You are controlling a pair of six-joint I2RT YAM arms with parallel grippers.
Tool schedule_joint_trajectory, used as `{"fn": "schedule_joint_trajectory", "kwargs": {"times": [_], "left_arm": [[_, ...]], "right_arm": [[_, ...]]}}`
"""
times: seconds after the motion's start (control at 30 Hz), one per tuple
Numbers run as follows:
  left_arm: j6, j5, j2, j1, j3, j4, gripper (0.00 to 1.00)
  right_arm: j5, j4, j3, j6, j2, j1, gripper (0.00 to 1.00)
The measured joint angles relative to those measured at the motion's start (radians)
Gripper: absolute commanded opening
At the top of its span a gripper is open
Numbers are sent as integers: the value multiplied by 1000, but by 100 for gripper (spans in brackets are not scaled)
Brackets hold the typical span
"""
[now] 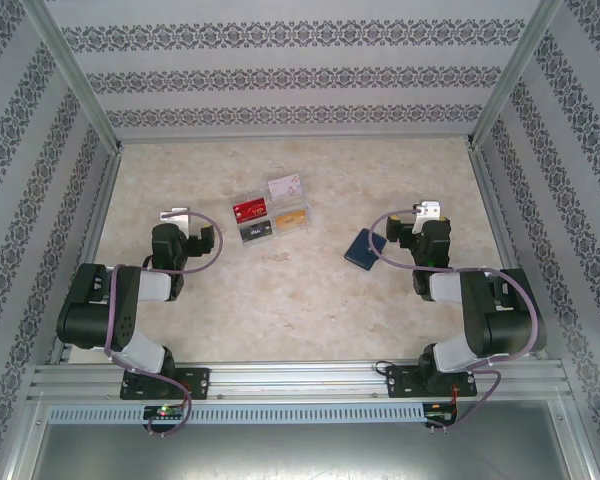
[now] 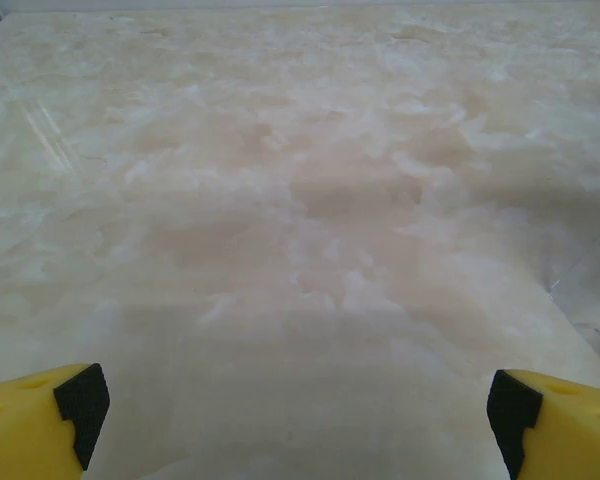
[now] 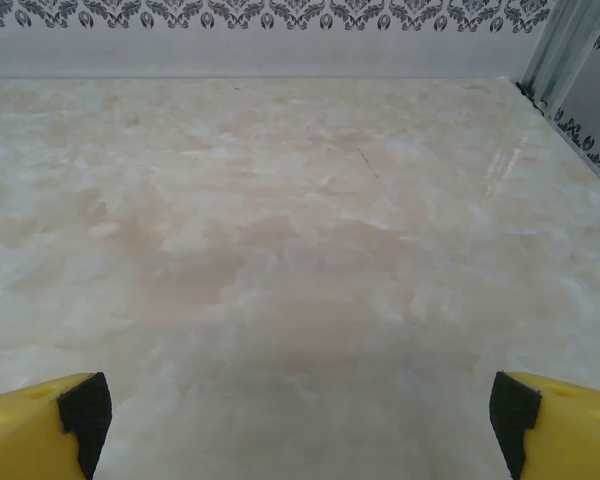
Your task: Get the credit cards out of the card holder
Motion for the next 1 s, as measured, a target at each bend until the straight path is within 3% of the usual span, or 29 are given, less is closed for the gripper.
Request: {"fn": "schedule_joint_trajectory", "kwargs": {"times": [1.0], "left_arm": [[-1, -12, -3, 0, 0, -3, 99]], "right_arm": [[-1, 0, 0, 0, 0, 0, 98]]}}
